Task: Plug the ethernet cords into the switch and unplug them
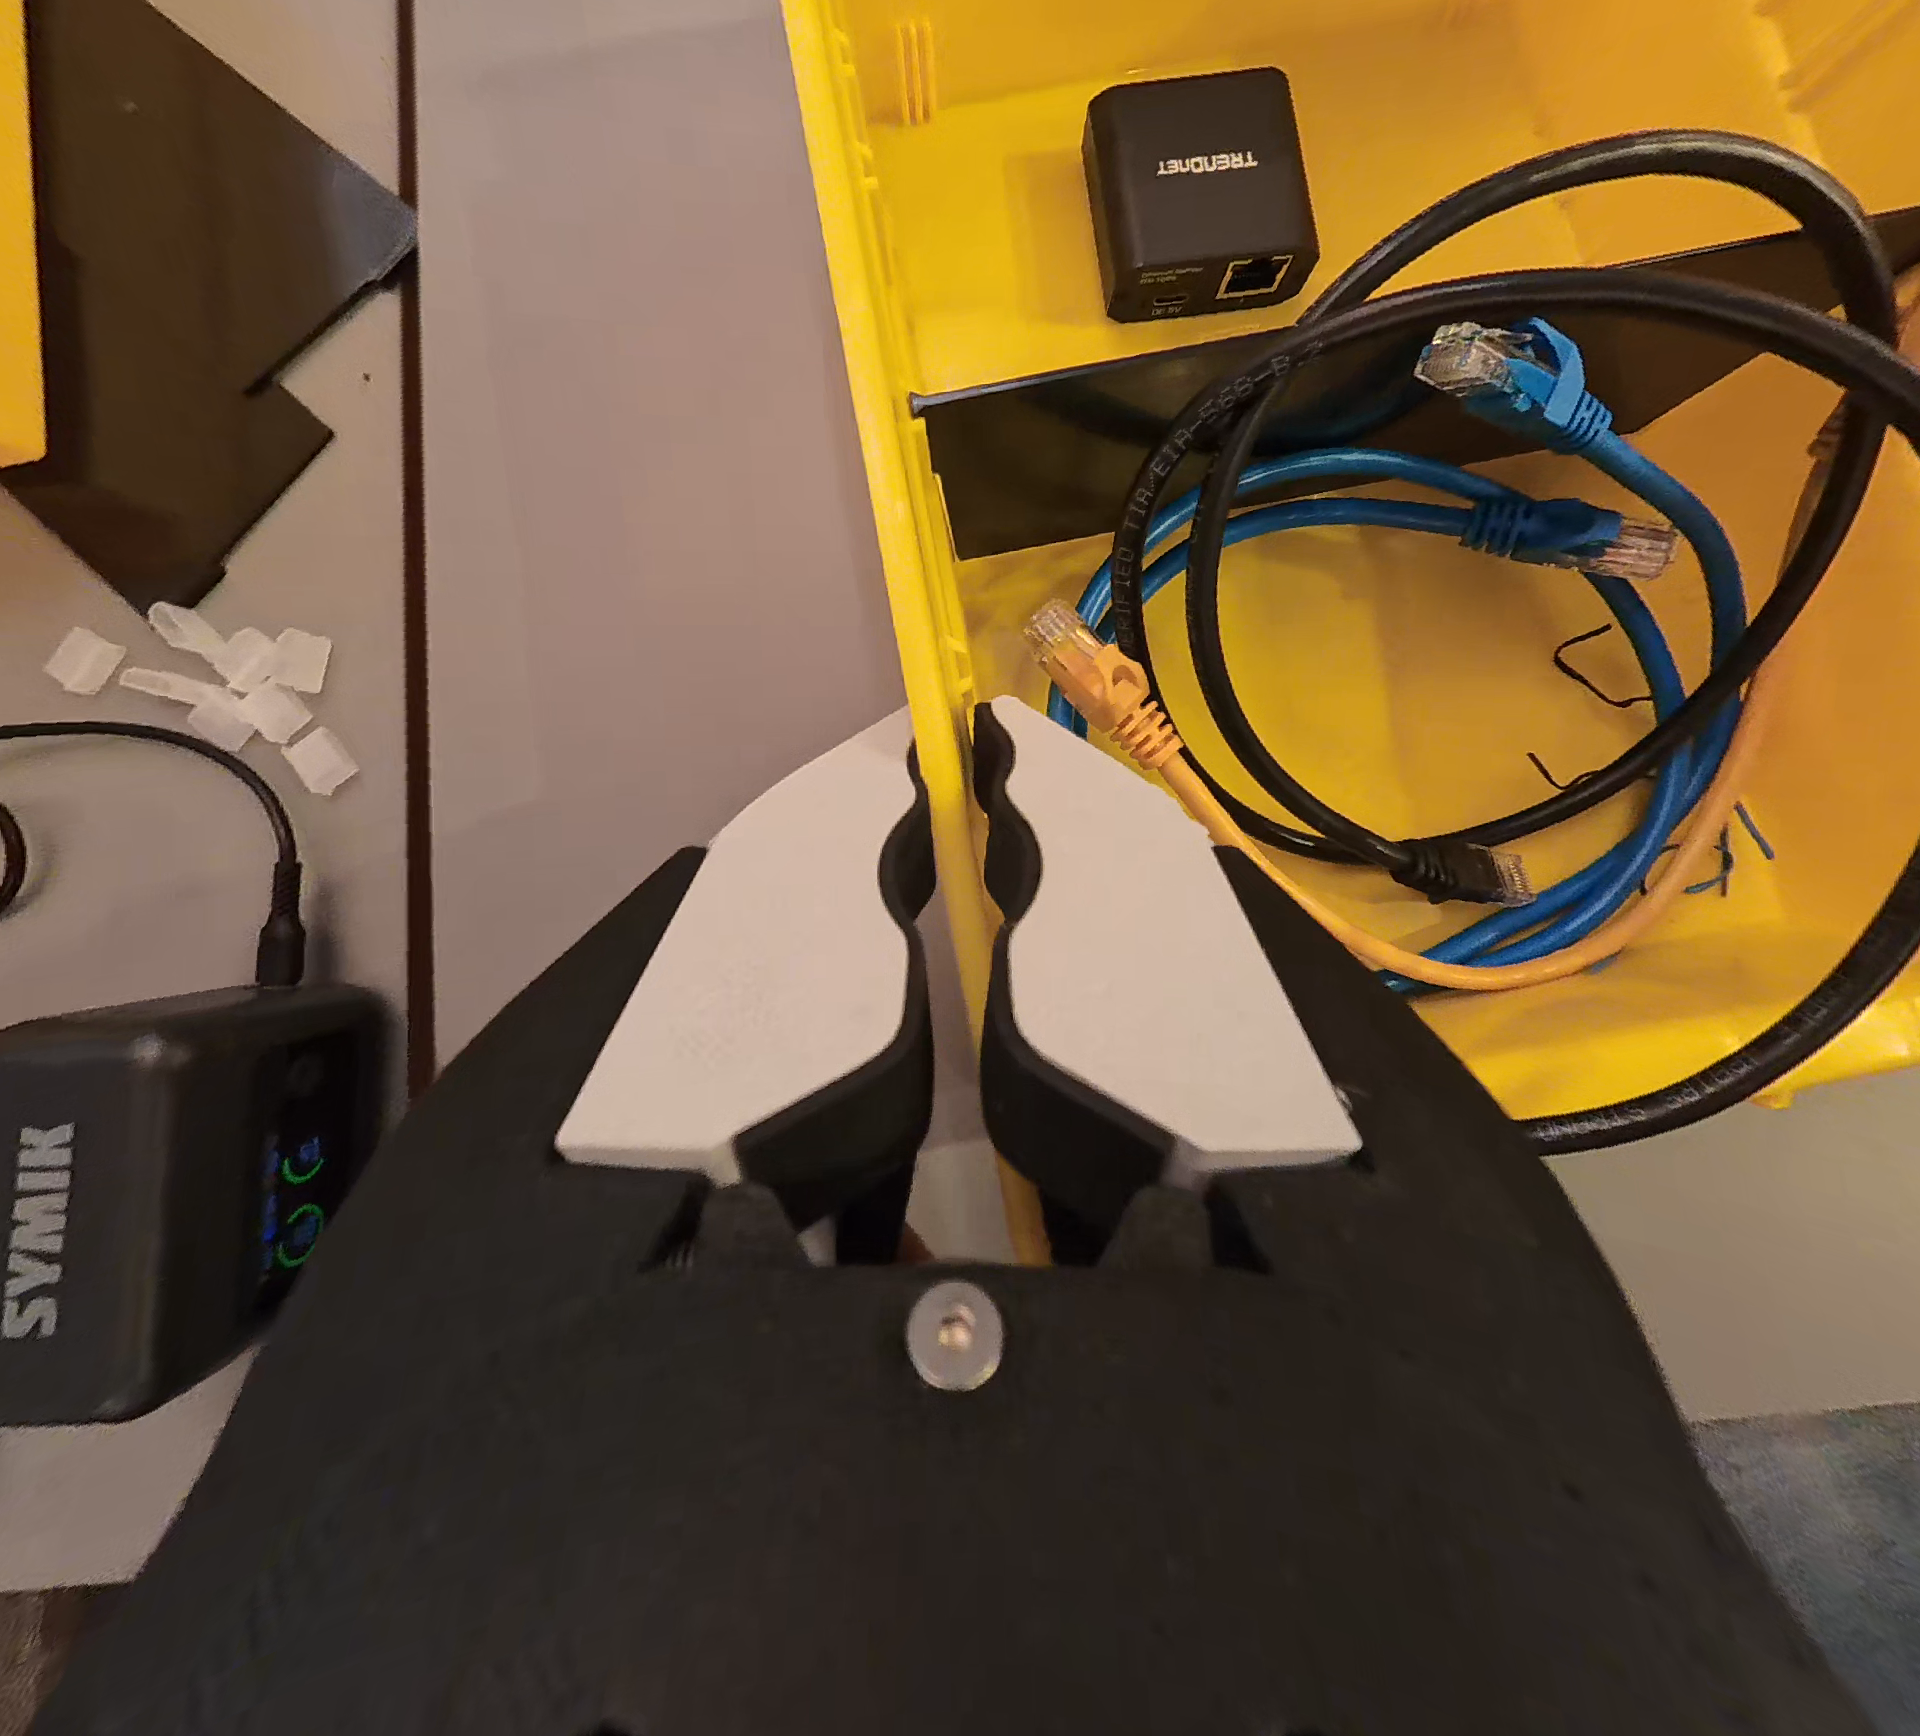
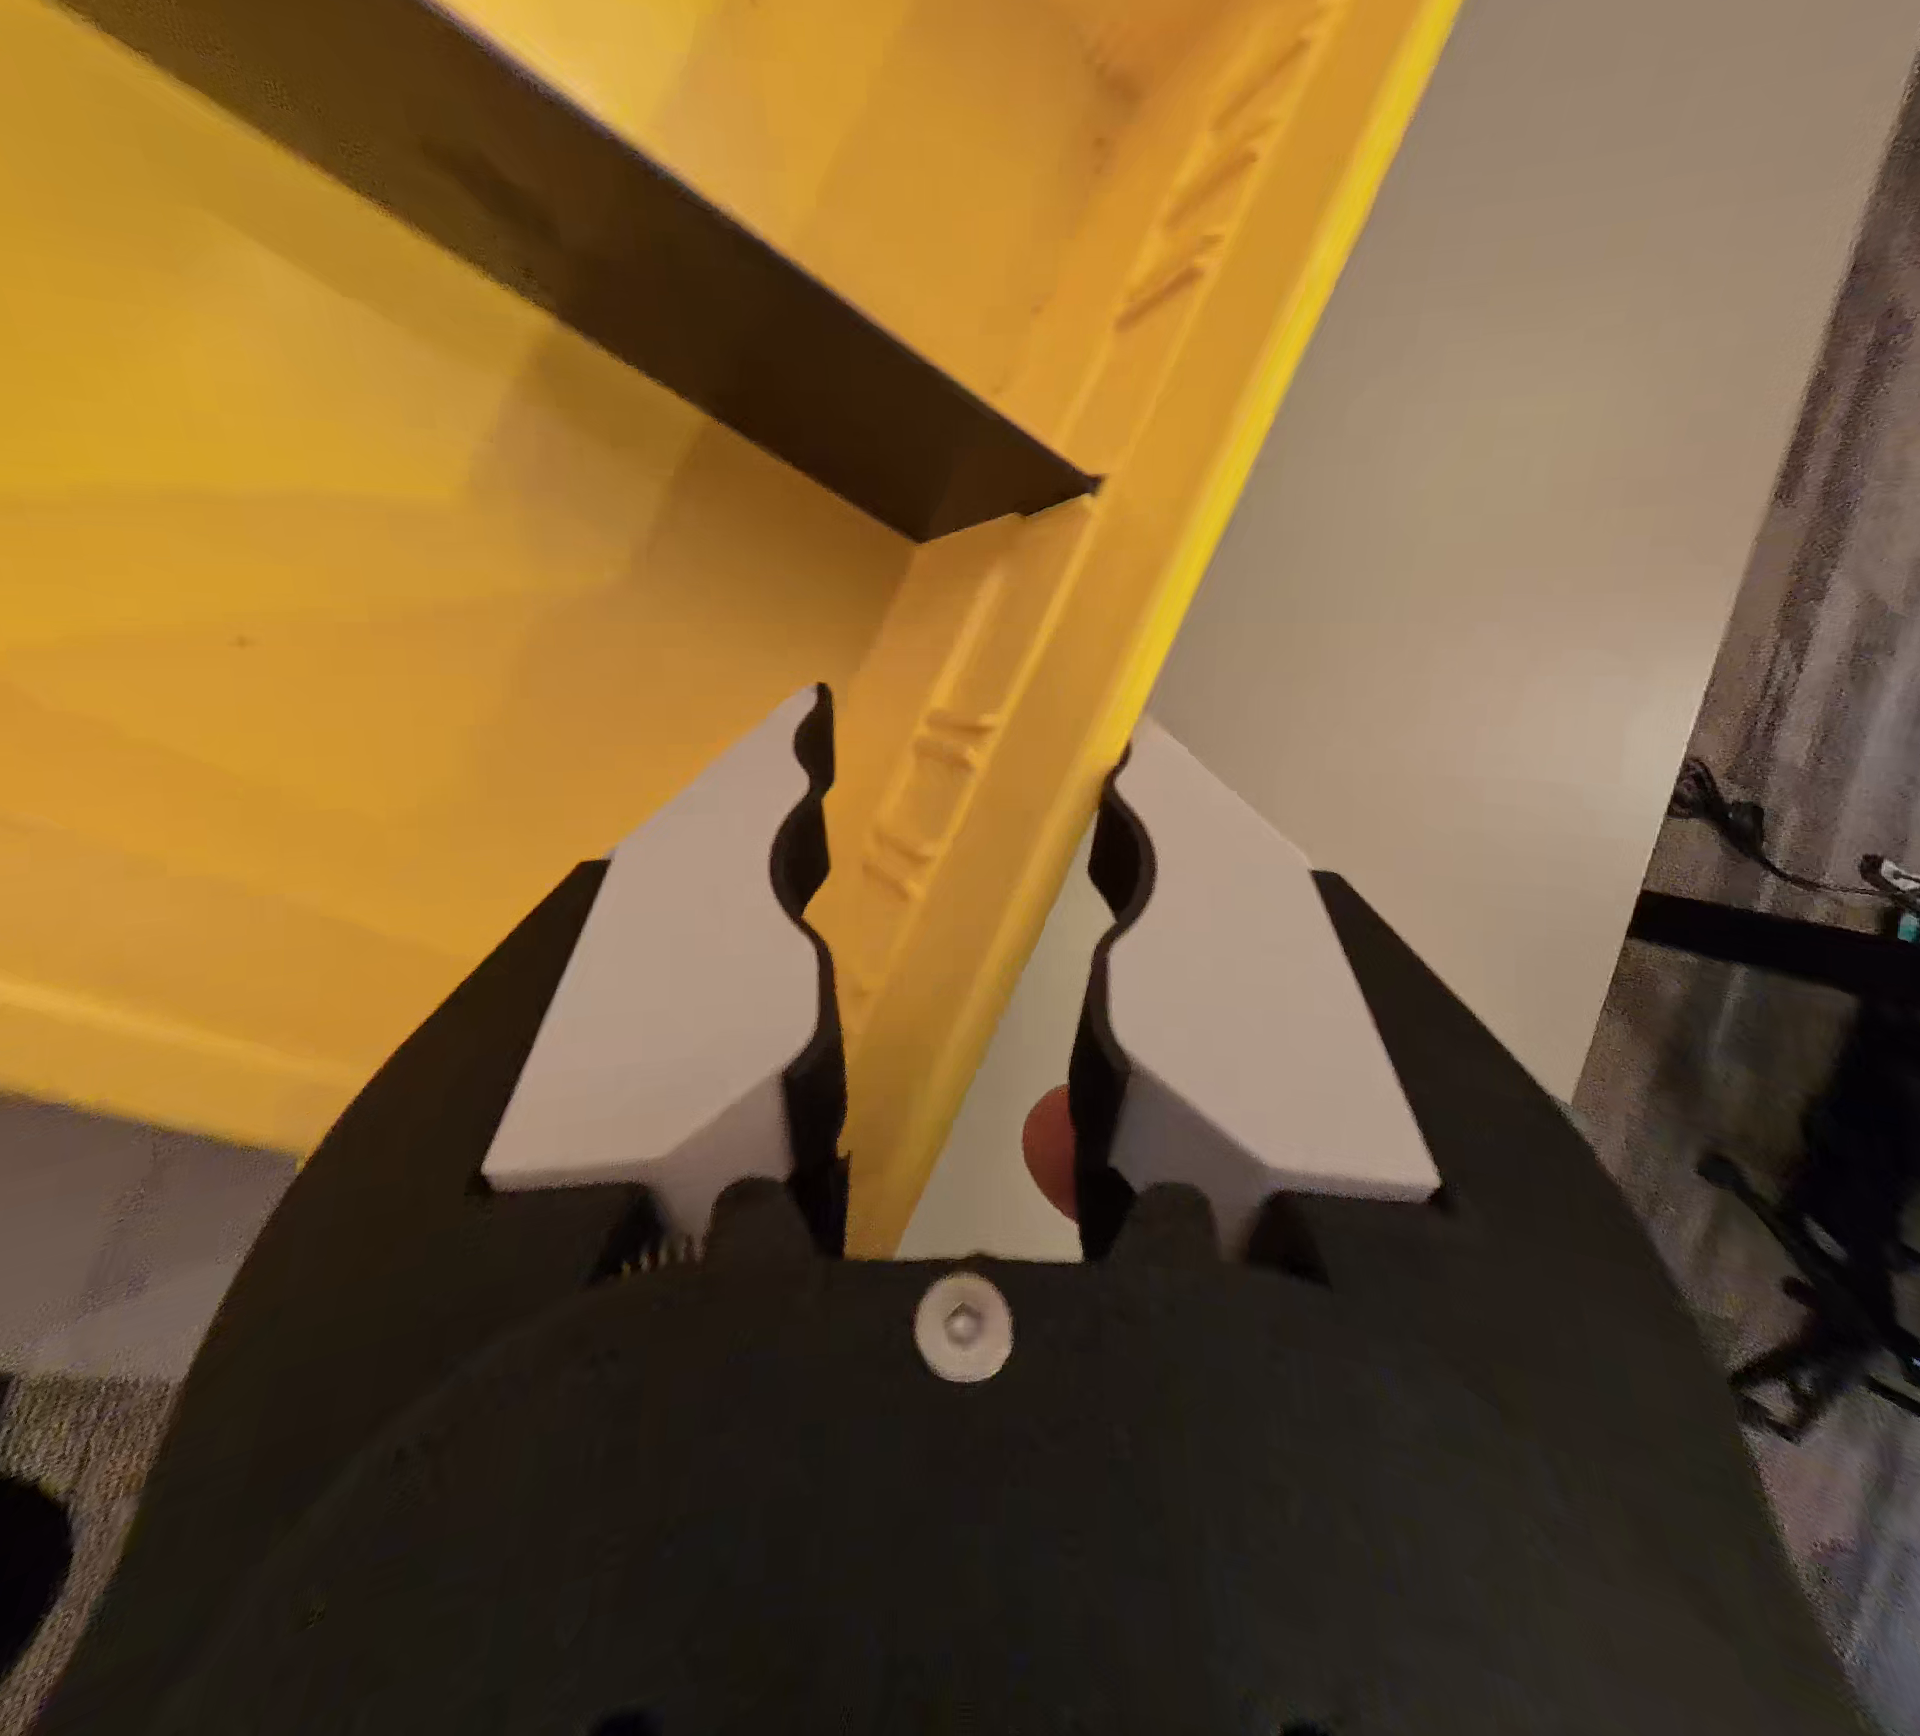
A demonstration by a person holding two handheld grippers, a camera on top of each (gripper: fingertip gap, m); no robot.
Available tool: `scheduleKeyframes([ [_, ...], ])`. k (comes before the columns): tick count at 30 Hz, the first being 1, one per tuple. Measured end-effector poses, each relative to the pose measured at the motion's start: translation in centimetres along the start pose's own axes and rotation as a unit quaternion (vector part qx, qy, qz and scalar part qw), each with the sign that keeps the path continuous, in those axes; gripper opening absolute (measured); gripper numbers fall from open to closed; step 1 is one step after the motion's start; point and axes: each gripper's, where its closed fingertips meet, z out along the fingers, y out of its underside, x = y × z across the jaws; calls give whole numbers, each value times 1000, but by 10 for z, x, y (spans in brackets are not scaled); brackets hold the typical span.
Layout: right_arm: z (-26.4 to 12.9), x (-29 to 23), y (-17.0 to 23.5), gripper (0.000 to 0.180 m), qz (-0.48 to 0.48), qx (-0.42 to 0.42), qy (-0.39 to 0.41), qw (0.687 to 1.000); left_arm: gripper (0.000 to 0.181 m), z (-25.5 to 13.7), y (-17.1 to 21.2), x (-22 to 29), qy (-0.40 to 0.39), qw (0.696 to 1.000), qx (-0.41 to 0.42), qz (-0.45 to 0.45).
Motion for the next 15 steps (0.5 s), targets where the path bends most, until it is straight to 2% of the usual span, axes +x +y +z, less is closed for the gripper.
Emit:
scheduleKeyframes([
  [6, 2, 28, 13, 24, 23, 9, -1, 1000, 4, -8, 10, -10, 3, 1000, 2, -2],
  [15, 2, 69, 47, 21, 41, 2, -7, 999, 3, -25, 29, -40, 8, 999, 18, -34],
])
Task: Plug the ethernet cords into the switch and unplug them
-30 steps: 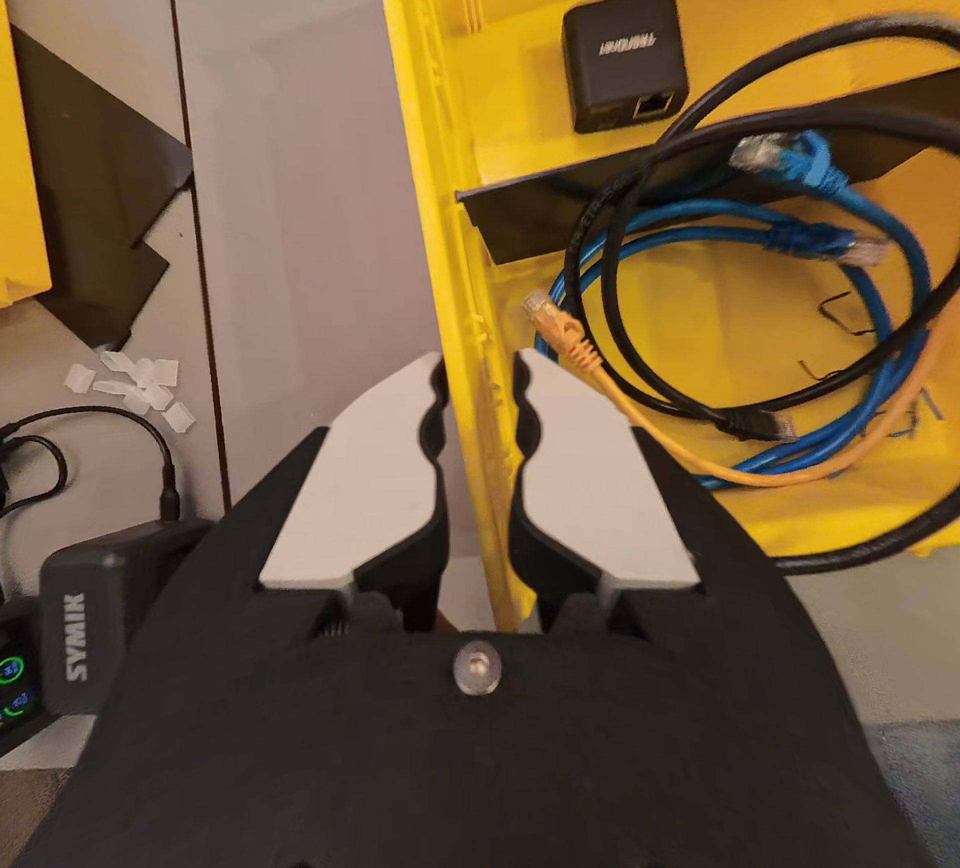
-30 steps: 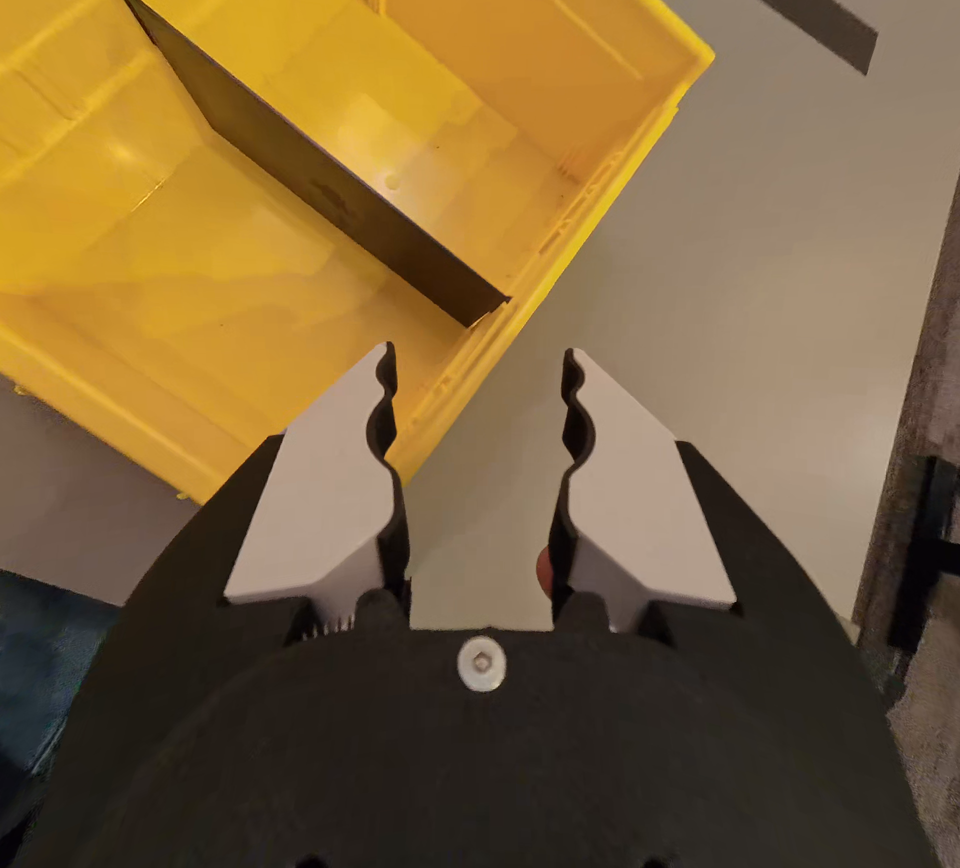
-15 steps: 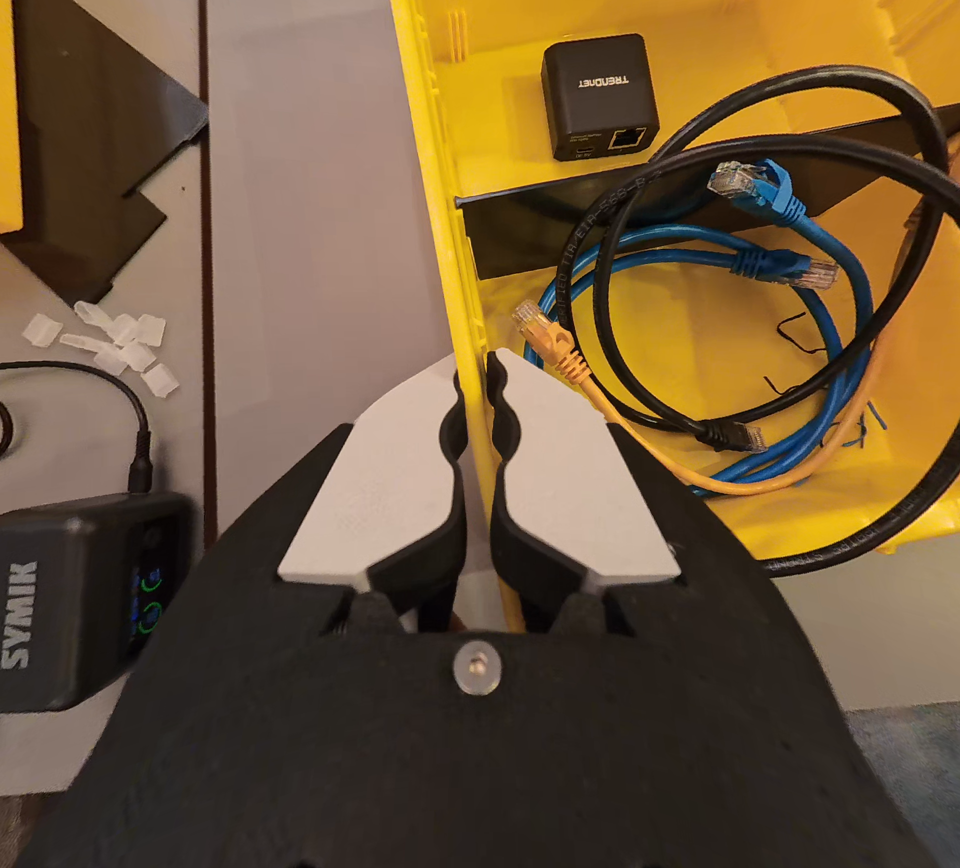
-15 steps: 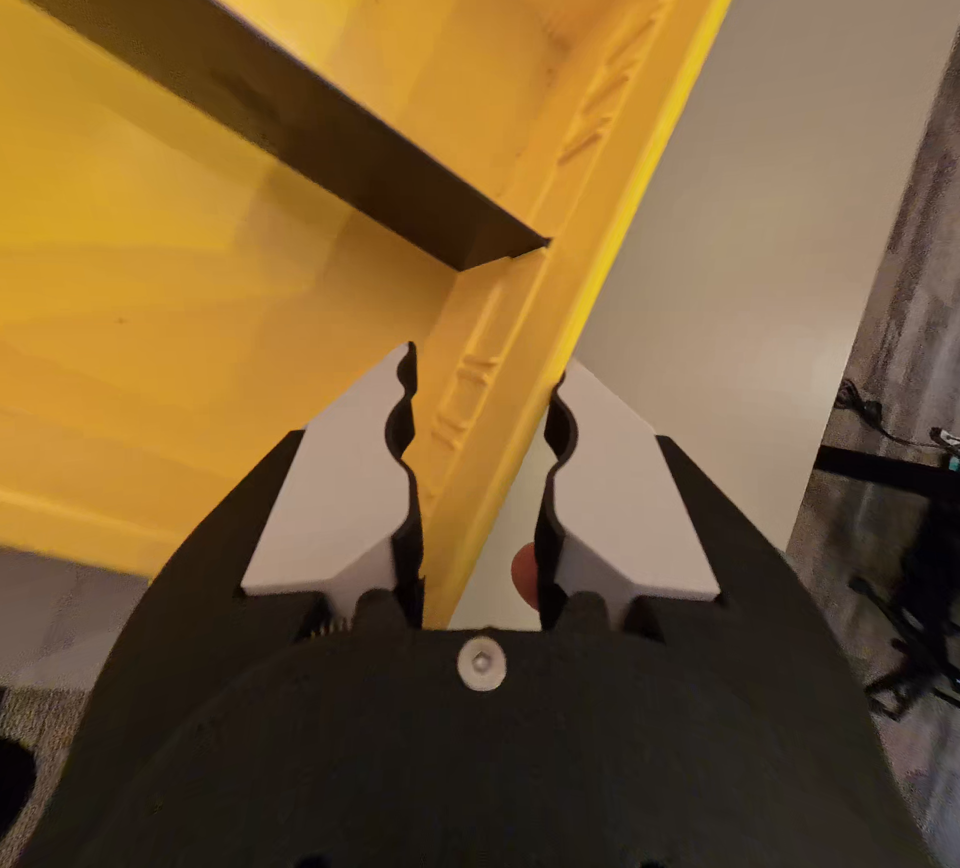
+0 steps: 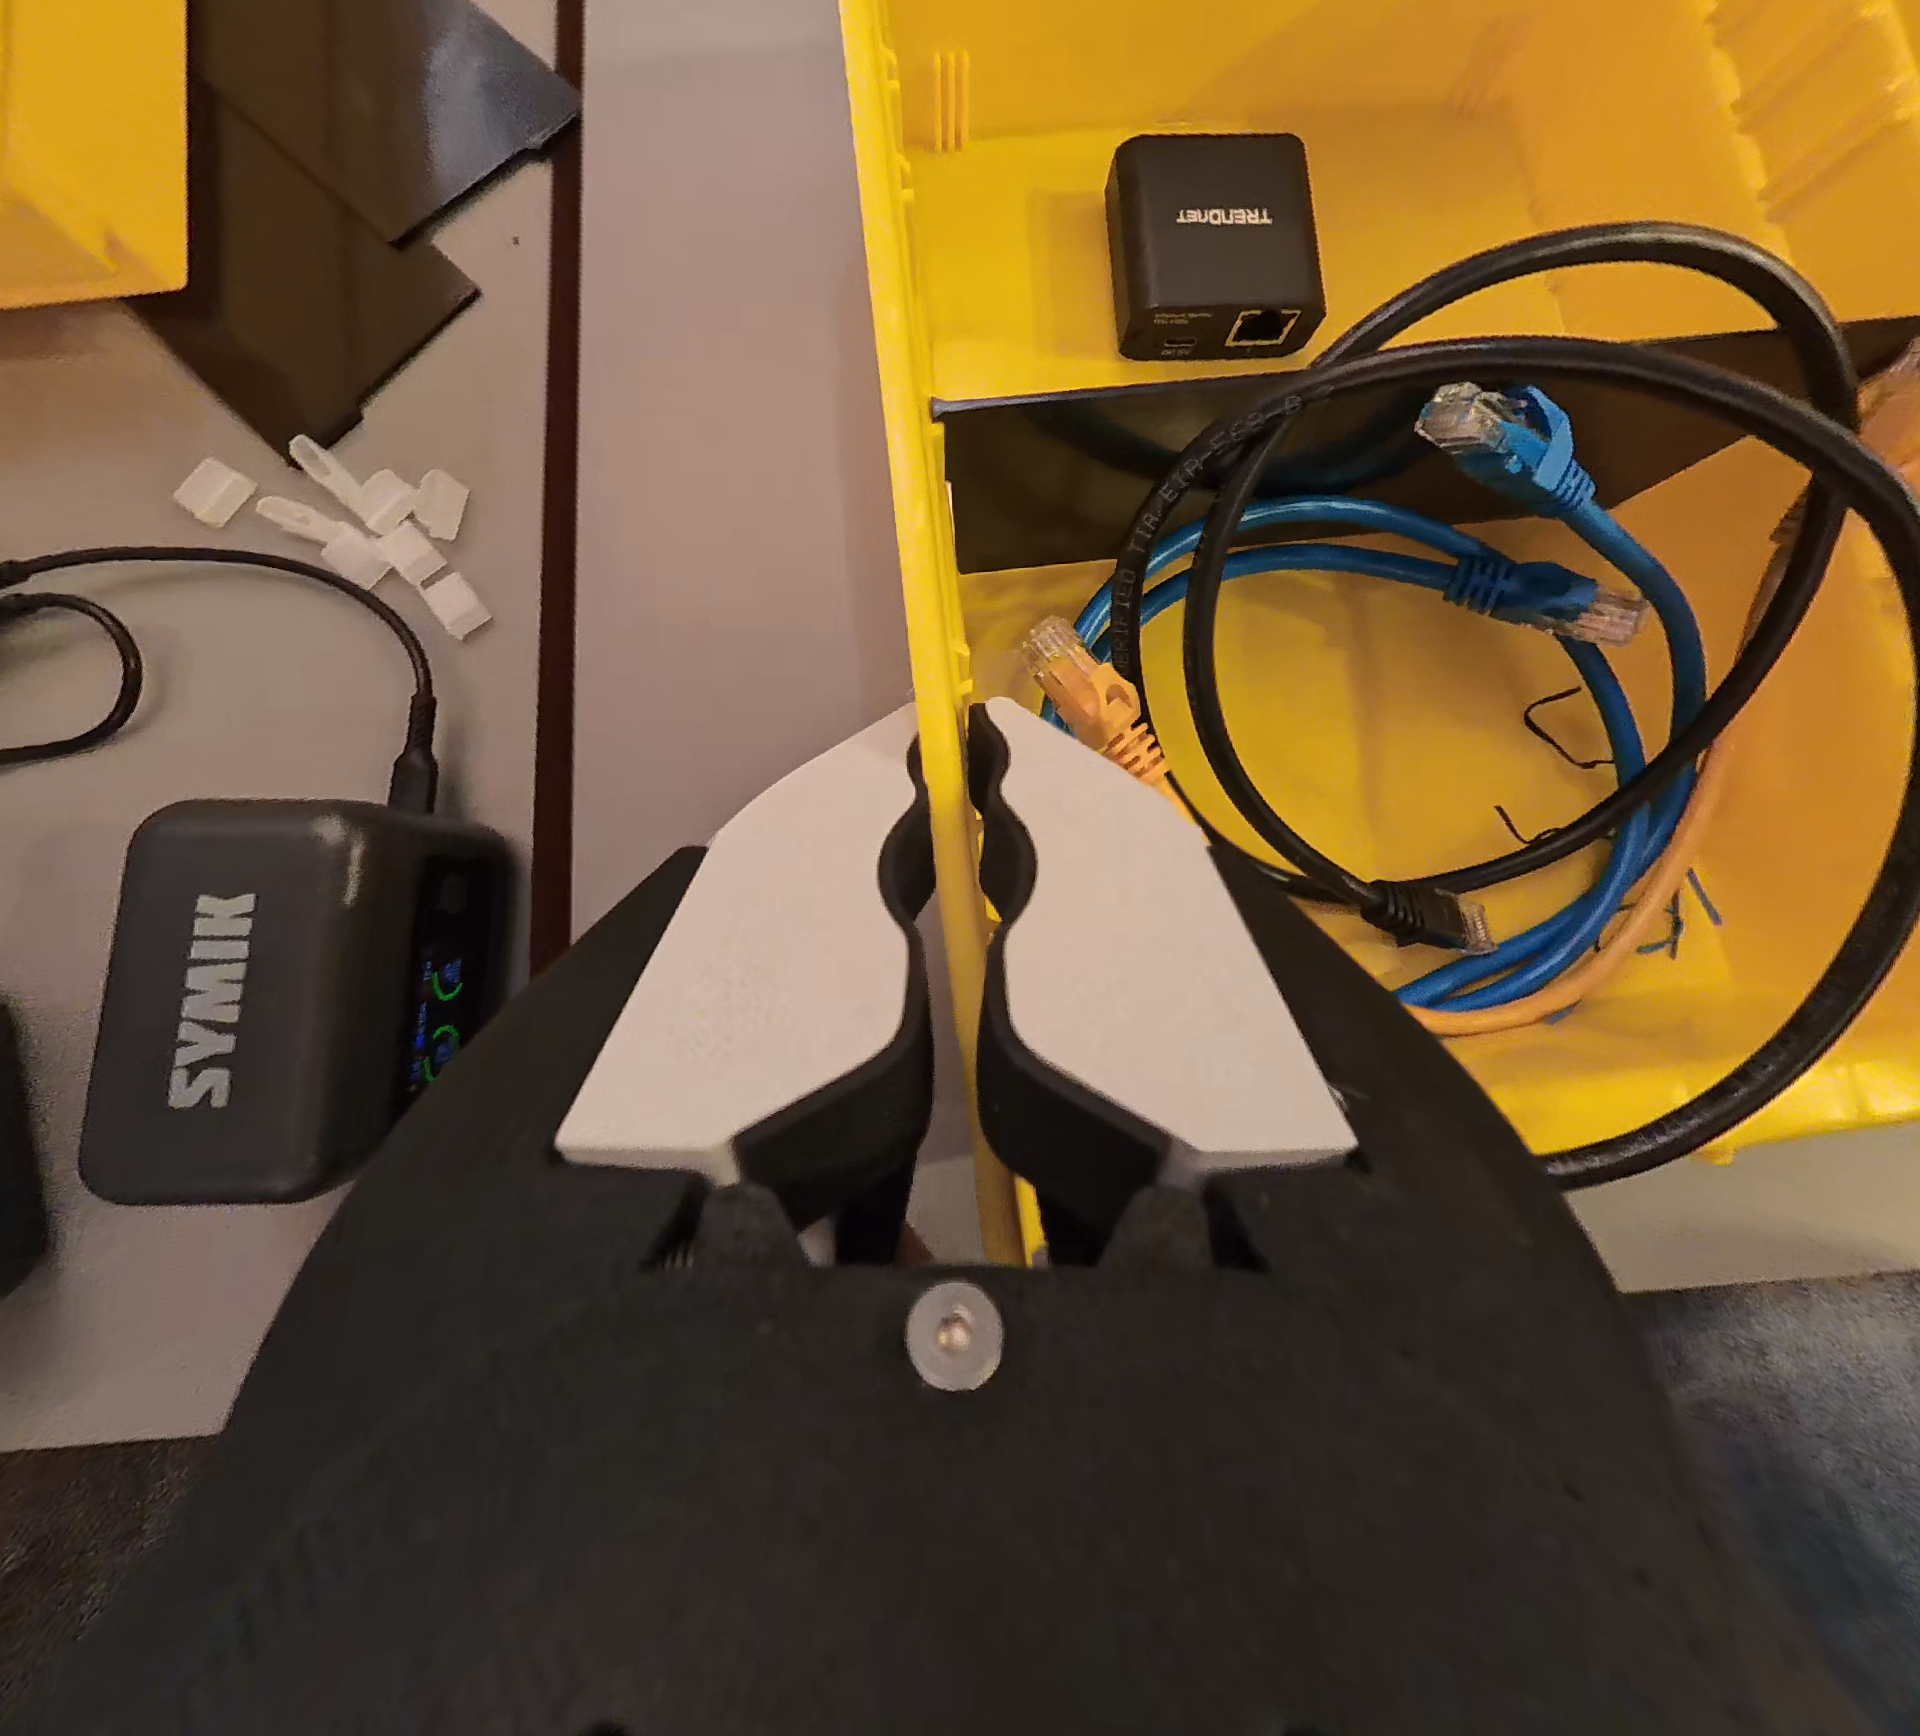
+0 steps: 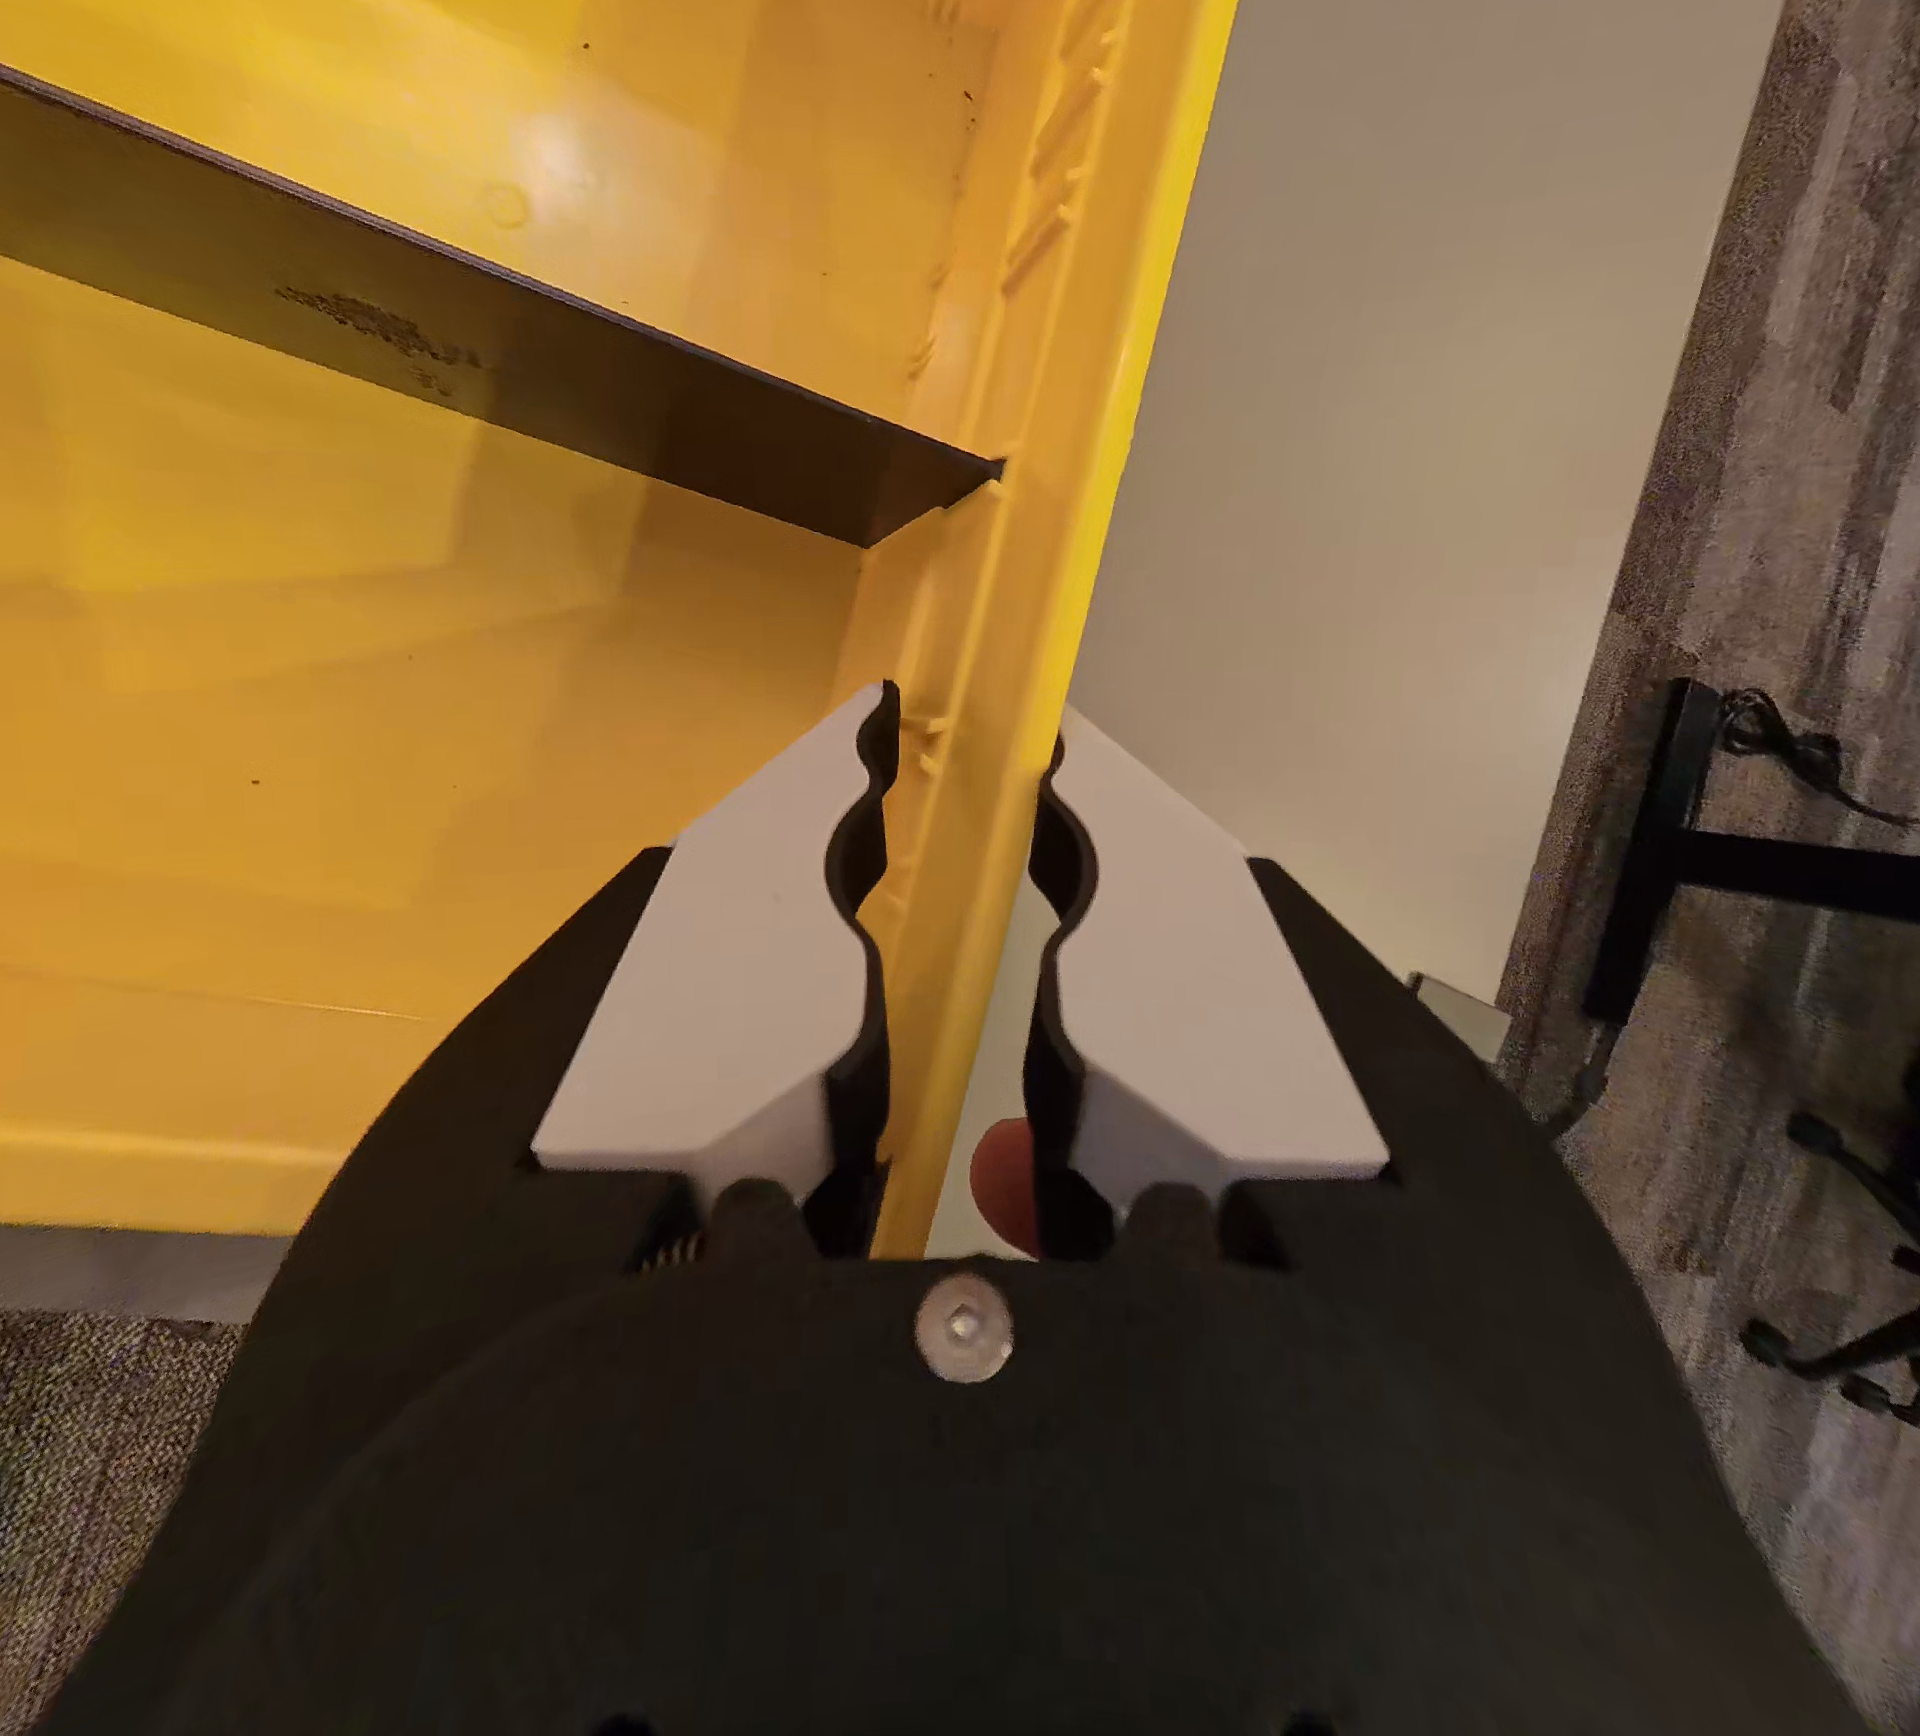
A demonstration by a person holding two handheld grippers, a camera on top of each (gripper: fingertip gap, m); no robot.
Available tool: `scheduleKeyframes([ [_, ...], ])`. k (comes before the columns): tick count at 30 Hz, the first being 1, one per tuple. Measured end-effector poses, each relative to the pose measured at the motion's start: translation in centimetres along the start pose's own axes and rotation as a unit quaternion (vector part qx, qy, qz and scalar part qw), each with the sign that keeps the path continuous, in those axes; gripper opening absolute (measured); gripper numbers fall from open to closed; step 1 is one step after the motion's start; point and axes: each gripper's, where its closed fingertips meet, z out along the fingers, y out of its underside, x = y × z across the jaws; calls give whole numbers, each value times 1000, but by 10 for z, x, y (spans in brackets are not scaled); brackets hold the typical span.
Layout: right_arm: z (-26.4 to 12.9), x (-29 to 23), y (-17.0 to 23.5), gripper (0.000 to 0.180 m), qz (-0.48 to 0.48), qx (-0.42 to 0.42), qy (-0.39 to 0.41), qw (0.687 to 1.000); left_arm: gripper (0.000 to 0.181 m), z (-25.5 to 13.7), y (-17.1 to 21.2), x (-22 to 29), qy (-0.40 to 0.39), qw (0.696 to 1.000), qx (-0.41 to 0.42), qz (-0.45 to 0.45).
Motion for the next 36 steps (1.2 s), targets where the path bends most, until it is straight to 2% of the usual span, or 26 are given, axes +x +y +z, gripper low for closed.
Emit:
scheduleKeyframes([
  [20, 3, 27, 12, 23, 2, 6, 10, 1000, 3, -6, 4, -25, -4, 1000, 23, -12],
  [28, 0, 33, 17, 40, 0, -1, 27, 1000, 5, -6, 0, -27, -9, 999, 38, 11],
  [32, -8, 39, 19, 50, -7, -1, 54, 999, 29, -11, -8, -26, -12, 998, 57, 18],
  [34, -17, 46, 16, 59, -13, 3, 84, 996, 47, -19, -17, -32, -33, 996, 80, 17],
  [36, -30, 52, 9, 58, -8, 19, 112, 994, 64, -33, -29, -40, -71, 992, 107, 22],
])
